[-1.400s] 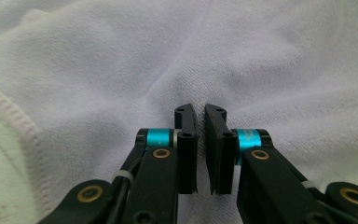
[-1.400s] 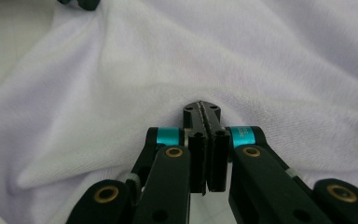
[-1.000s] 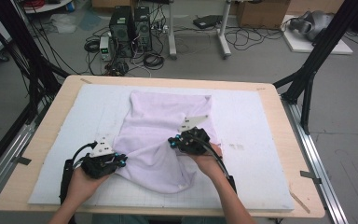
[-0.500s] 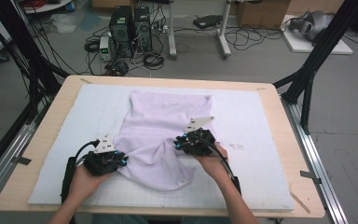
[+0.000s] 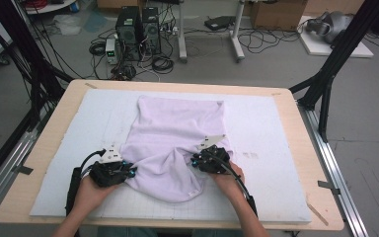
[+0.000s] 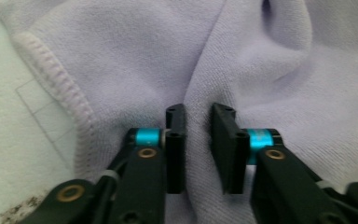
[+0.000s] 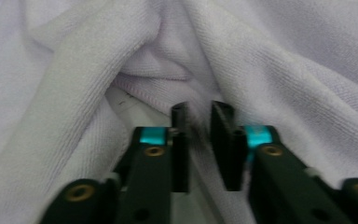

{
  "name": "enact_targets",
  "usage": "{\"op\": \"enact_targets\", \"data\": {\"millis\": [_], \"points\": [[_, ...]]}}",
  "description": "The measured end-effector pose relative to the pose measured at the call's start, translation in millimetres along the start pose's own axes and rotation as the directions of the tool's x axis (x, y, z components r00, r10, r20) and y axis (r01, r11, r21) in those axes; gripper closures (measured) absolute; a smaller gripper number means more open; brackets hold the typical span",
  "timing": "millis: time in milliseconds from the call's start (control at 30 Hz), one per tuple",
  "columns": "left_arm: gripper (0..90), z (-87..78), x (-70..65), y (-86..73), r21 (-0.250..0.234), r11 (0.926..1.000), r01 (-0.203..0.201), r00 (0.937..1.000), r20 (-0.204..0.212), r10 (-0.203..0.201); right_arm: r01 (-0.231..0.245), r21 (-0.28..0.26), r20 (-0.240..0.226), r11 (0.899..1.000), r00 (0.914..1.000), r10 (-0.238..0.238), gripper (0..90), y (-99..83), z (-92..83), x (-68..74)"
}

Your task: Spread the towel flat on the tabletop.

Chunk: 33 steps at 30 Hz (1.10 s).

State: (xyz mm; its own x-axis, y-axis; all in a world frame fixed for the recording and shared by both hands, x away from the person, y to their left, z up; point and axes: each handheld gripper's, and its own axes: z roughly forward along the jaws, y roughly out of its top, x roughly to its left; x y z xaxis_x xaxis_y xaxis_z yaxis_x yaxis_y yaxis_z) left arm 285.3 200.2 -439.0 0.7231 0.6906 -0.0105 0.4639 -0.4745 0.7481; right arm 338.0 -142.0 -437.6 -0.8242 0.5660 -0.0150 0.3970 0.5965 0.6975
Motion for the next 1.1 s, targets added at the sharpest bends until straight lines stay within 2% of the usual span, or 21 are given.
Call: {"op": "enact_targets", "data": {"millis": [67,133,233,300,433,500,533,667,733,833,867,933,1100], "points": [[81.4,-1.7,-2.6,1.4,0.002,0.9999,-0.011,0.9999,-0.01,0.011,0.003,0.0,-0.003,1.0,1.0,-0.003,85.8,0.4,-1.8,0.4],[82.6,-5.2,-2.7,1.5,-0.018,0.9998,-0.002,1.0,-0.01,0.002,0.007,-0.013,-0.013,1.0,0.9999,-0.007,86.2,0.3,-6.8,0.3],[83.0,-13.4,-3.2,3.2,-0.051,0.9985,0.018,0.9998,0.013,-0.017,0.009,-0.048,-0.039,0.999,0.9992,-0.011,86.1,-1.6,-20.6,-1.1],[83.0,-18.5,-4.3,5.4,-0.073,0.9971,0.023,0.9996,0.02,-0.021,-0.002,-0.066,-0.082,0.998,0.9966,-0.004,86.0,-4.9,-30.7,-4.4],[82.7,-18.2,-6.3,10.9,-0.074,0.9971,0.015,0.9993,0.034,-0.012,-0.032,-0.063,-0.103,0.998,0.9943,0.025,85.8,-11.9,-45.1,-9.9],[82.1,-14.5,-6.7,12.3,-0.063,0.9978,0.017,0.9991,0.04,-0.015,-0.037,-0.064,-0.088,0.997,0.9956,0.031,78.5,-12.9,-44.3,-9.4],[82.0,-13.0,-7.2,12.7,-0.062,0.9979,0.017,0.9991,0.04,-0.015,-0.038,-0.061,-0.096,0.997,0.9948,0.033,78.5,-12.6,-42.3,-7.7],[81.6,-9.8,-6.3,12.6,-0.043,0.999,0.01,0.9994,0.034,-0.009,0.005,-0.037,-0.091,0.999,0.9958,-0.009,75.9,-6.8,-27.2,4.9],[81.2,-8.5,-5.1,12.2,-0.036,0.9993,0.011,0.9994,0.033,-0.01,0.026,-0.03,-0.065,0.999,0.9975,-0.028,73.8,-3.1,-18.6,9.4],[80.4,-6.2,-5.0,12.1,-0.03,0.9995,0.01,0.9994,0.032,-0.009,0.026,-0.021,-0.057,0.999,0.998,-0.028,71.4,1.9,-5.5,13.1],[80.4,-6.0,-4.9,12.1,-0.029,0.9996,0.006,0.9994,0.035,-0.005,0.035,-0.014,-0.056,0.999,0.9978,-0.035,73.3,2.8,-1.4,14.2],[80.7,-6.6,-4.8,12.2,-0.032,0.9994,0.015,0.9993,0.035,-0.014,0.052,0.003,-0.044,0.999,0.9977,-0.052,83.2,3.4,2.5,16.1],[81.8,-14.1,-3.6,12.5,-0.067,0.9972,0.033,0.9987,0.041,-0.031,0.019,-0.039,-0.082,0.999,0.9964,-0.023,85.3,3.6,-12.1,12.1]]}}
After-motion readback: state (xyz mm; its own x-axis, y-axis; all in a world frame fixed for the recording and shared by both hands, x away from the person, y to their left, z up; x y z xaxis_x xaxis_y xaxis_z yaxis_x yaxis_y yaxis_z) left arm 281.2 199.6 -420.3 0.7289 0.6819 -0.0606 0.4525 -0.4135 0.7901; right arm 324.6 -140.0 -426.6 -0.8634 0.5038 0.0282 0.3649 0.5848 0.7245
